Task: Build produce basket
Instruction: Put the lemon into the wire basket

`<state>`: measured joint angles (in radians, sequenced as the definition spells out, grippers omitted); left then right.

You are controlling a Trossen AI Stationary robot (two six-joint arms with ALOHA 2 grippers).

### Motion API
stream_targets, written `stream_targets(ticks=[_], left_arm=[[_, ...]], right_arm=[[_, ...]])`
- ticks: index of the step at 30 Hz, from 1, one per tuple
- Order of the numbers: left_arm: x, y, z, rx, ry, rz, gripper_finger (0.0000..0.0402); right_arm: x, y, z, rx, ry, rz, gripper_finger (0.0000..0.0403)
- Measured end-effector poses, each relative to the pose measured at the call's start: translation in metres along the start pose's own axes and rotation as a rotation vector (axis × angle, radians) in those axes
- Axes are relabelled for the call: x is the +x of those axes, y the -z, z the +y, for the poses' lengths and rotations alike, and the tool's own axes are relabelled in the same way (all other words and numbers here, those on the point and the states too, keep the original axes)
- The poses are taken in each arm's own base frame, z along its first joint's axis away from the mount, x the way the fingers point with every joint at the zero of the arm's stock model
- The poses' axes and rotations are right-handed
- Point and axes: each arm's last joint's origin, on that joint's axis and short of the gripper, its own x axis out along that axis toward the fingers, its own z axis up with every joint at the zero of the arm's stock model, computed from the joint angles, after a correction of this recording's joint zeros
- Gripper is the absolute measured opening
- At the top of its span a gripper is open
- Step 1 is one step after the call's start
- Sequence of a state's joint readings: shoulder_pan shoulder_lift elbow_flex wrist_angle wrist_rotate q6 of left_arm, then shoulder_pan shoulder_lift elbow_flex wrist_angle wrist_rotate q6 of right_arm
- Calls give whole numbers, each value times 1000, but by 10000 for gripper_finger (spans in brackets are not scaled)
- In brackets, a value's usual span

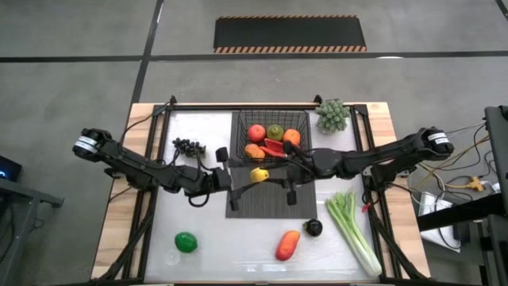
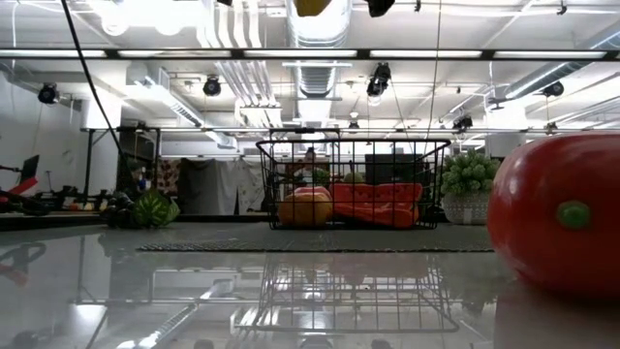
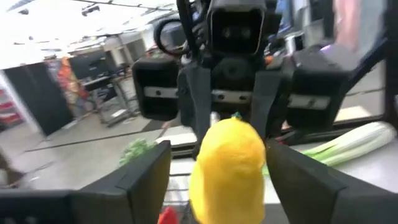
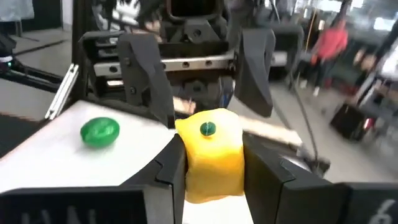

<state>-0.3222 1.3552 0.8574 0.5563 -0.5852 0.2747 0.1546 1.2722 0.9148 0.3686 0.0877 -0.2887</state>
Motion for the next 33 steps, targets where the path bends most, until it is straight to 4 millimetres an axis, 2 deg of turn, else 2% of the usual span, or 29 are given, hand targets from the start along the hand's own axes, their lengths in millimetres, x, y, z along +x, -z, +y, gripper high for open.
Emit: stream_targets(ticks=[6, 13, 17, 22, 28, 33], left_arm=[[-3, 1, 4, 100, -44, 51, 265], [-11, -2, 13, 131, -125, 110, 265], [-13, -5, 15, 124, -140, 106, 266], [-14, -5, 16, 124, -145, 108, 266], [-14, -5, 16, 118, -148, 107, 266], [-14, -5, 16, 117, -148, 107, 266]], right_arm=[[-1, -11, -19, 117, -2, 219, 101], [-10, -6, -44, 234, 147, 480, 107], [-13, 9, -62, 351, 288, 536, 107], [-16, 46, -78, 477, 428, 579, 107], [-18, 79, -84, 575, 515, 542, 108], [-14, 88, -81, 588, 518, 548, 114]])
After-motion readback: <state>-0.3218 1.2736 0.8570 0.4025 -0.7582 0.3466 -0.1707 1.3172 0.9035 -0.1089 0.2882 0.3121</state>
